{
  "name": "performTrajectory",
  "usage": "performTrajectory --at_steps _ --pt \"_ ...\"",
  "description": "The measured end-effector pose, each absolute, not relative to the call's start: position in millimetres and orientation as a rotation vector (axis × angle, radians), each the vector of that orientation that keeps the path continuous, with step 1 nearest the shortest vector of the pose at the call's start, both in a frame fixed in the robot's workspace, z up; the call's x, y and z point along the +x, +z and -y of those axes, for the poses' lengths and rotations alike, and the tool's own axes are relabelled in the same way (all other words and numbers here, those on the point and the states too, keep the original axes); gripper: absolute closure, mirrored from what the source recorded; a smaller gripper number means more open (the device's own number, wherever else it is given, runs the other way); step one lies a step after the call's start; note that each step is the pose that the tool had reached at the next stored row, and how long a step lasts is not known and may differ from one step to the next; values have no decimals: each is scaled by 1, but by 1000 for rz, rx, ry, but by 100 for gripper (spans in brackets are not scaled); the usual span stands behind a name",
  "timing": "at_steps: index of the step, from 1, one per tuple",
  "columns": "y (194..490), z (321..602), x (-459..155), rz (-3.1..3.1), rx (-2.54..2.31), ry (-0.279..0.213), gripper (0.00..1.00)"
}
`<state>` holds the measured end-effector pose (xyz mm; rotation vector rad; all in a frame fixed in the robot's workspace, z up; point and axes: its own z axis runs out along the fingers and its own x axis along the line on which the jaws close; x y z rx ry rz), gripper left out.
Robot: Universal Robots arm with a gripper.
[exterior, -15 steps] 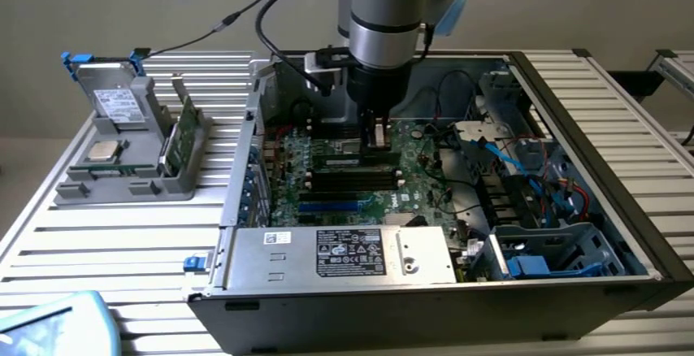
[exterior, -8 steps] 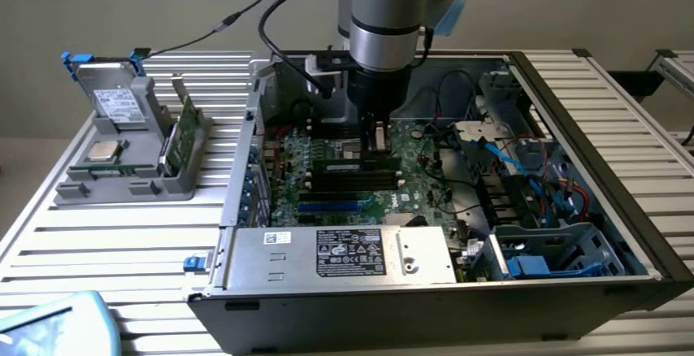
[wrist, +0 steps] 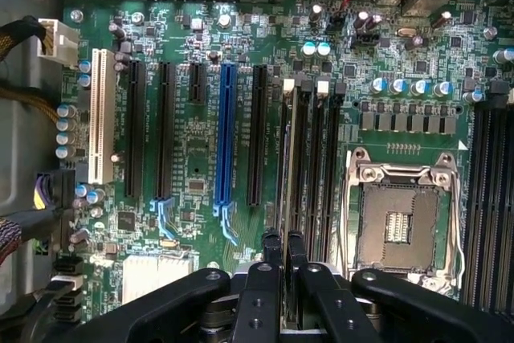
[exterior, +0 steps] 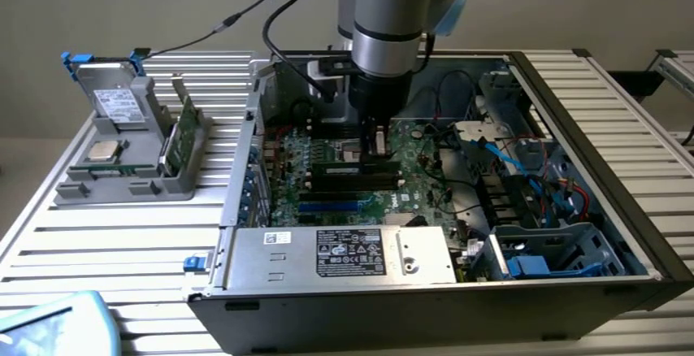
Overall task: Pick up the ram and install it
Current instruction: 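Insert the ram into the slot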
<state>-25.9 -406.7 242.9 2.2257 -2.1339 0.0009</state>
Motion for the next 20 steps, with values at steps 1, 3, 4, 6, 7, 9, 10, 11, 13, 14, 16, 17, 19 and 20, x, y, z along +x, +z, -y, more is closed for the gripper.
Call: performTrajectory --at_steps 1,3,4,6,7,9,10,11,13,14,16,17,19,20 --pt "242 407 -26 2131 2223 -3 86" --pt "241 407 -26 2127 2219 -10 86" --pt "240 406 -26 2125 2217 -14 86" --pt "239 405 -26 2124 2216 -18 86" --pt "238 405 -26 2123 2215 -19 86" --pt "236 405 -26 2123 2216 -20 86" --pt "234 405 -25 2123 2216 -21 86" --pt "232 404 -25 2123 2216 -21 86" --pt "230 404 -26 2124 2216 -22 86" --pt "229 403 -25 2124 2217 -23 86" --pt "228 403 -25 2123 2217 -24 86" --pt "228 403 -25 2123 2216 -25 86" --pt "228 403 -24 2123 2216 -26 86" --pt "228 403 -22 2122 2217 -26 86"
